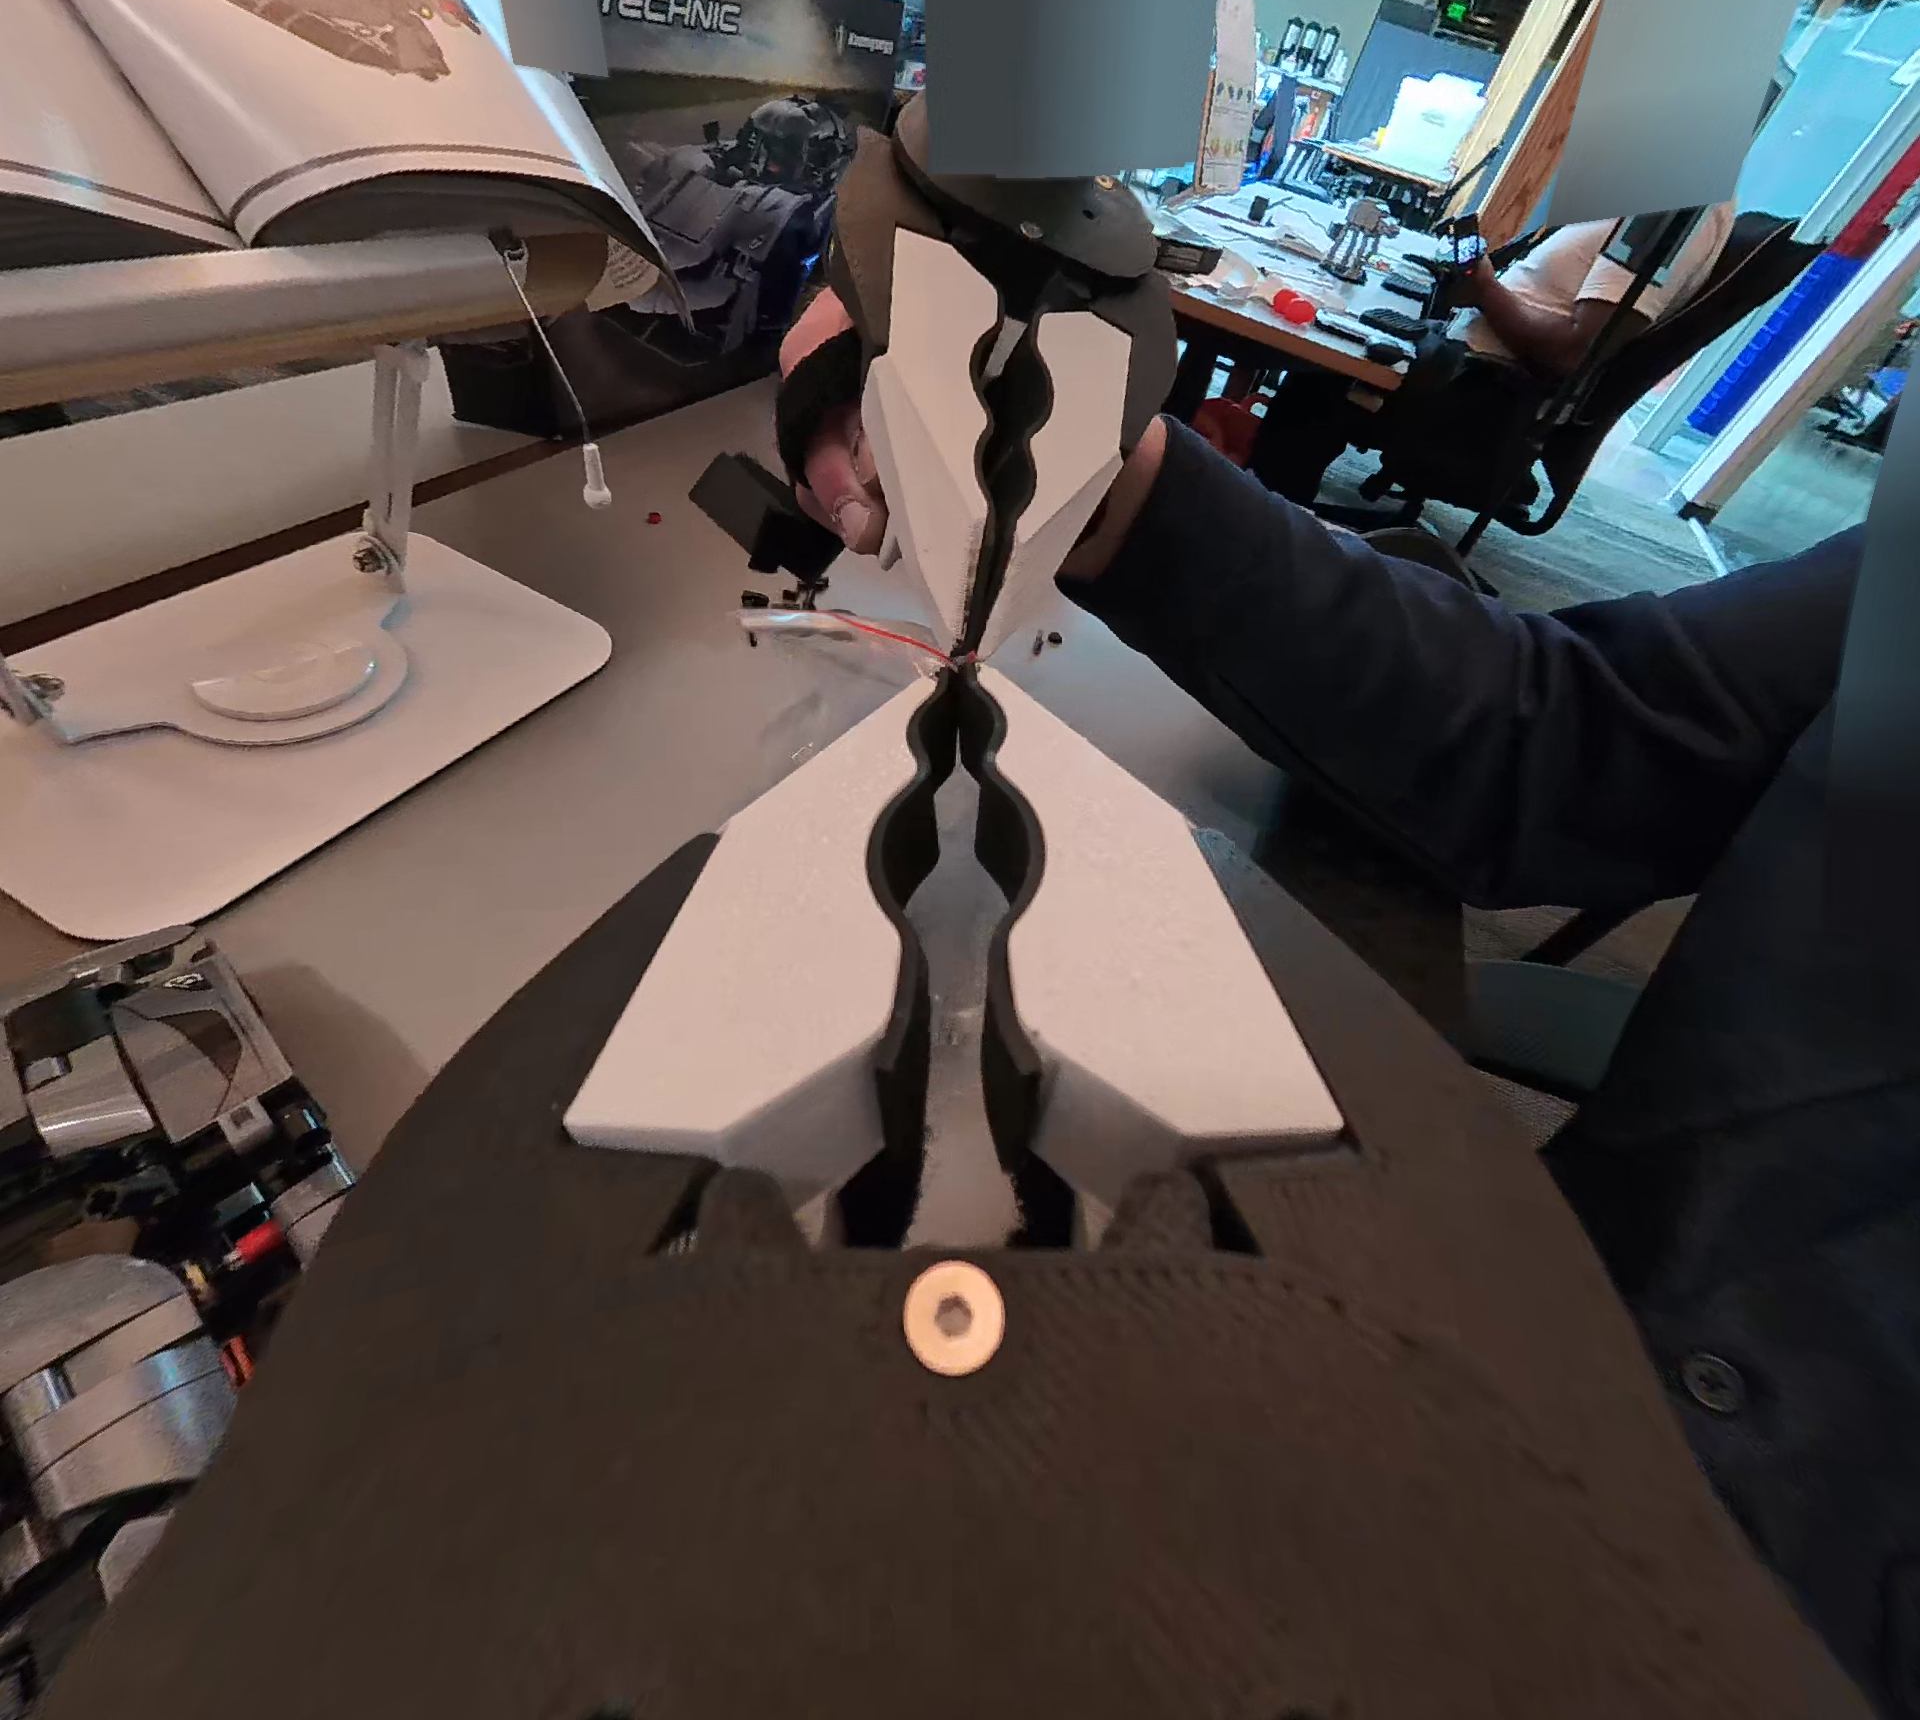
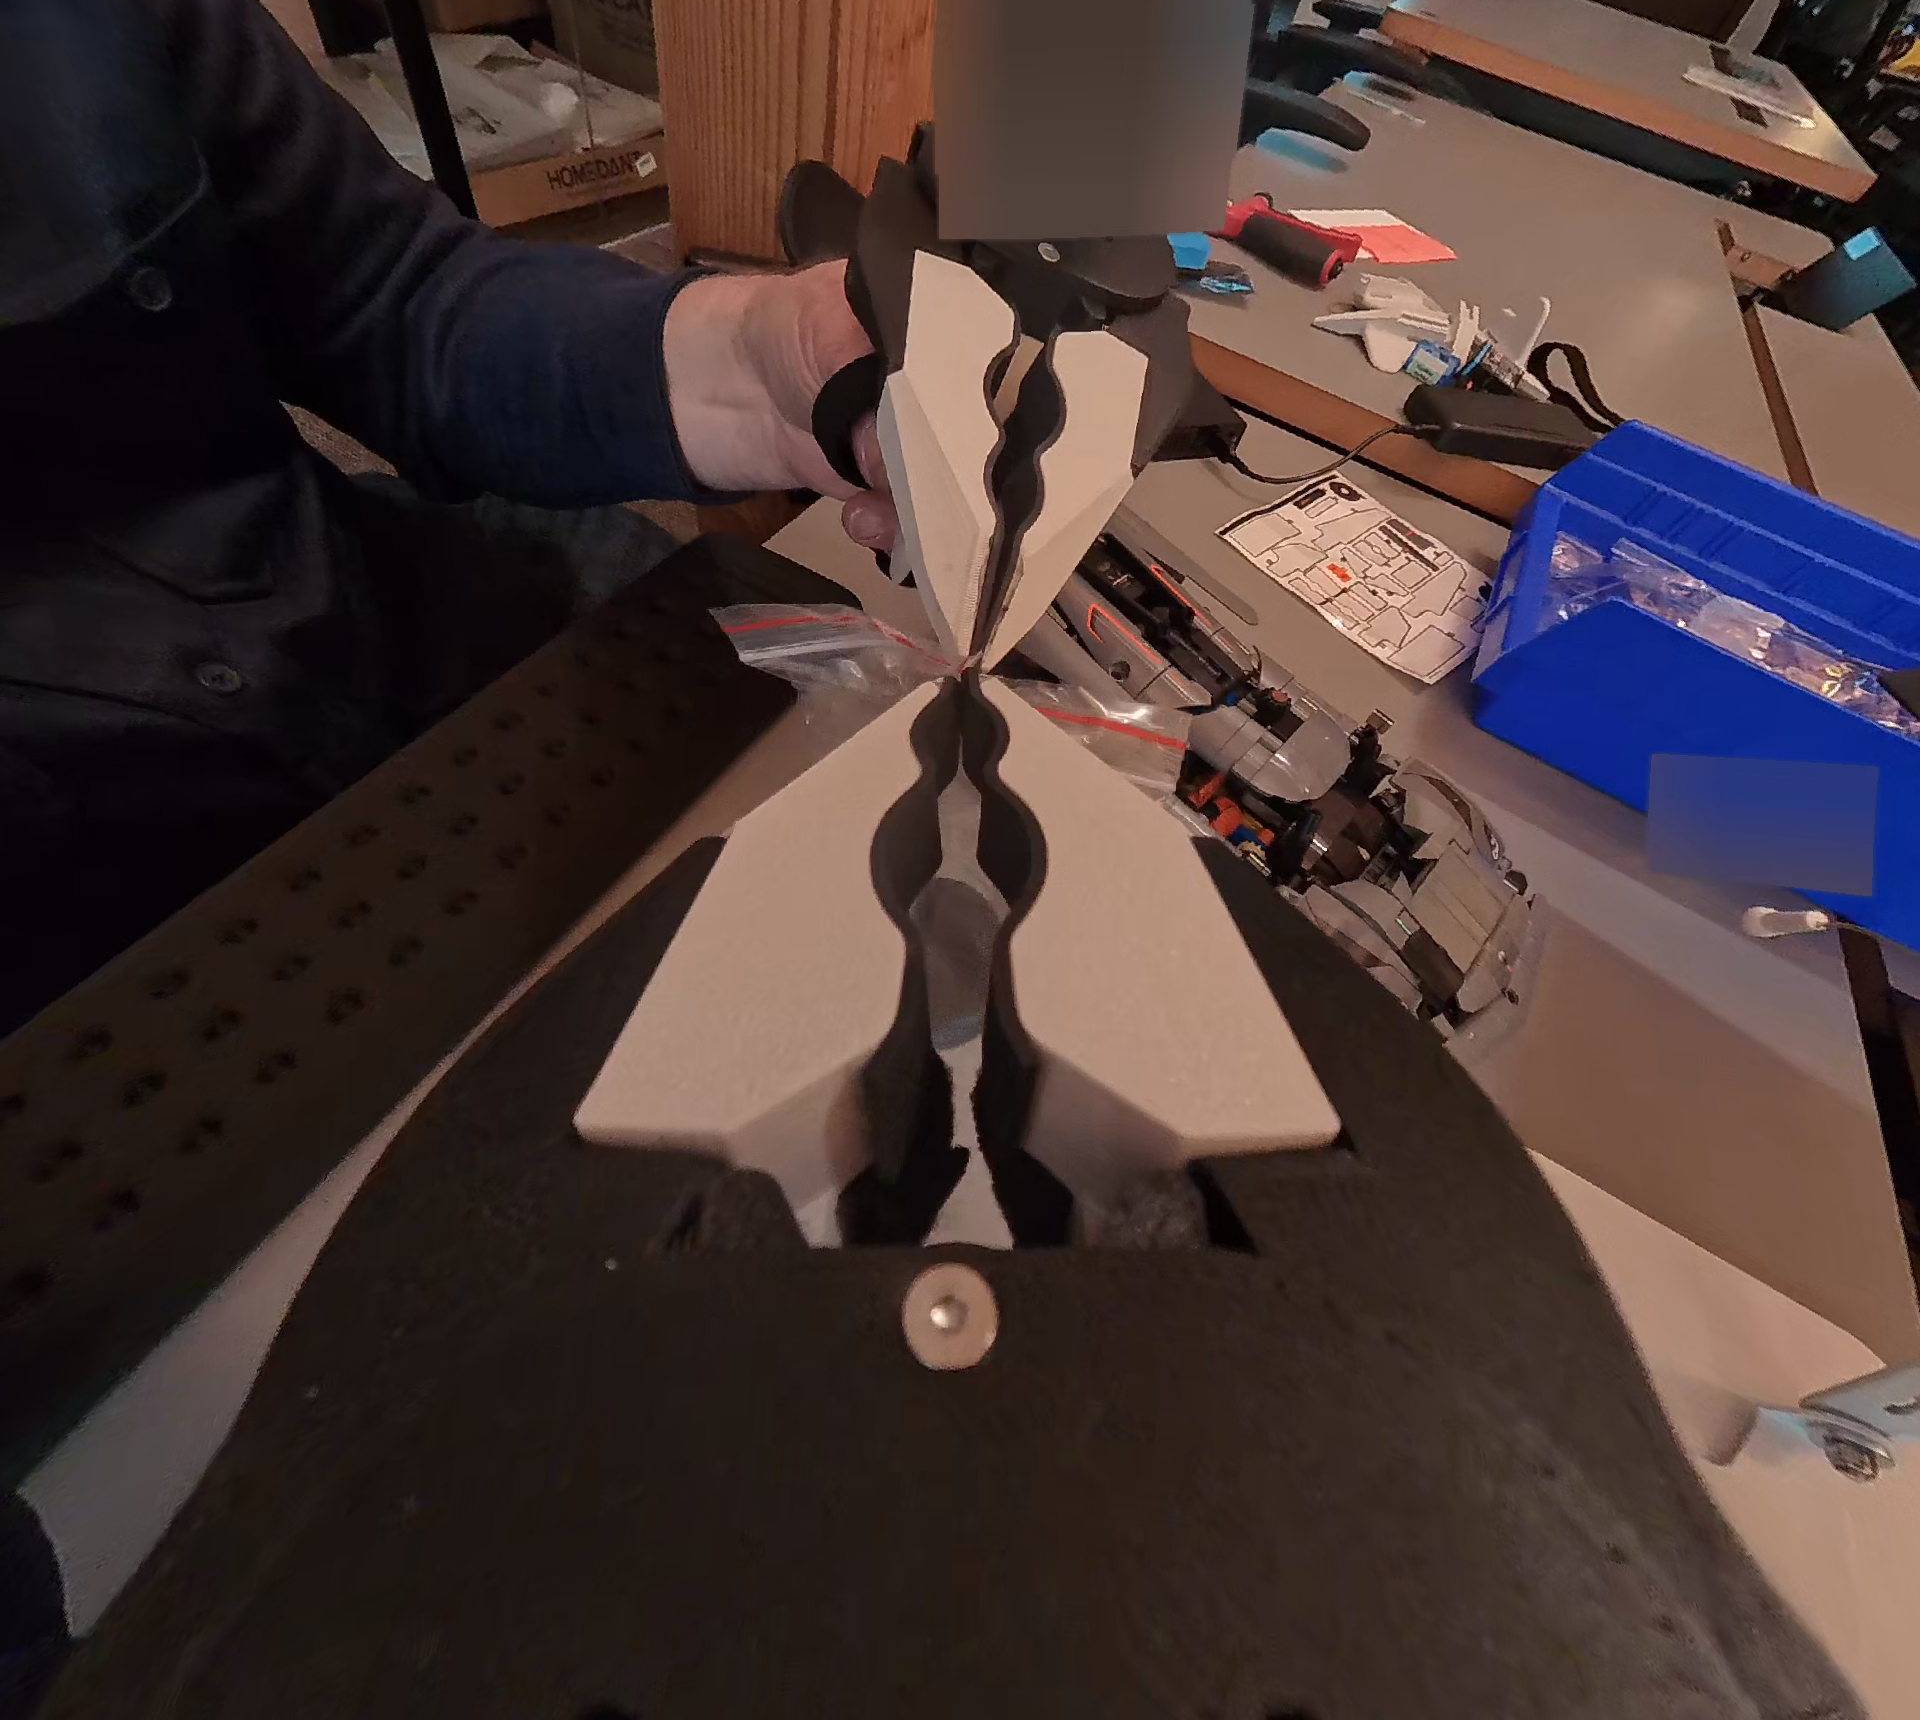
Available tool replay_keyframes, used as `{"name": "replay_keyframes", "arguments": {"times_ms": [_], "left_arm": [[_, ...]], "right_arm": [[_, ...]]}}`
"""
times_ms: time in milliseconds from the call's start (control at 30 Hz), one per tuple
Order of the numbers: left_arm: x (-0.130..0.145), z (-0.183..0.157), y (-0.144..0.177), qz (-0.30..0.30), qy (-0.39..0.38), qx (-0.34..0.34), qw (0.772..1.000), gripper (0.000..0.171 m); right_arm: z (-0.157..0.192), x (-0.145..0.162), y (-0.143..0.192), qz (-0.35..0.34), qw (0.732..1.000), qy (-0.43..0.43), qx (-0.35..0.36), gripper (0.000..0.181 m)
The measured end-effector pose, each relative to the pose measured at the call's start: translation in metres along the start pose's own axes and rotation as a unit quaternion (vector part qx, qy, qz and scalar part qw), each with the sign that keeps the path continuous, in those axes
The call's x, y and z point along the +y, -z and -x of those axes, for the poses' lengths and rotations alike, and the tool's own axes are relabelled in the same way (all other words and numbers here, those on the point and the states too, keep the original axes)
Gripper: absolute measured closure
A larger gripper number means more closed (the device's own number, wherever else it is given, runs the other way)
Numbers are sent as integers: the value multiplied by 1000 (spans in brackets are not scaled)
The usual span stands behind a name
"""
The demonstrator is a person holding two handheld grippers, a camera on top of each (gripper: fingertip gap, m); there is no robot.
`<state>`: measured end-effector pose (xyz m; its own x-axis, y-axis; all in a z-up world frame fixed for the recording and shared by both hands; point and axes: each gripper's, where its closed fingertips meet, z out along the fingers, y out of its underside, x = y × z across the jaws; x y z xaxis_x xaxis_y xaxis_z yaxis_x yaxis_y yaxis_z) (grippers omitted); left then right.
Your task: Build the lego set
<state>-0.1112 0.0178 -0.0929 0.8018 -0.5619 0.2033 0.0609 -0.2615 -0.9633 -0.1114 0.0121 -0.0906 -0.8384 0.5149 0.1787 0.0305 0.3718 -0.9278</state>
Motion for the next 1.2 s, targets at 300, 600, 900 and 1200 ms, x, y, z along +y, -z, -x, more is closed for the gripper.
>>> {"name": "replay_keyframes", "arguments": {"times_ms": [300,600,900,1200], "left_arm": [[-6,6,3,-17,-4,-31,999,171],[-6,12,8,-12,-21,-73,997,171],[-8,17,17,7,-39,-112,993,171],[0,13,6,23,-59,-93,994,171]], "right_arm": [[-2,-4,5,-40,999,-13,-5,181],[-1,-3,6,-29,1000,-7,1,181],[-1,-7,21,-32,999,-12,11,181],[-14,2,1,-13,999,-41,24,165]]}}
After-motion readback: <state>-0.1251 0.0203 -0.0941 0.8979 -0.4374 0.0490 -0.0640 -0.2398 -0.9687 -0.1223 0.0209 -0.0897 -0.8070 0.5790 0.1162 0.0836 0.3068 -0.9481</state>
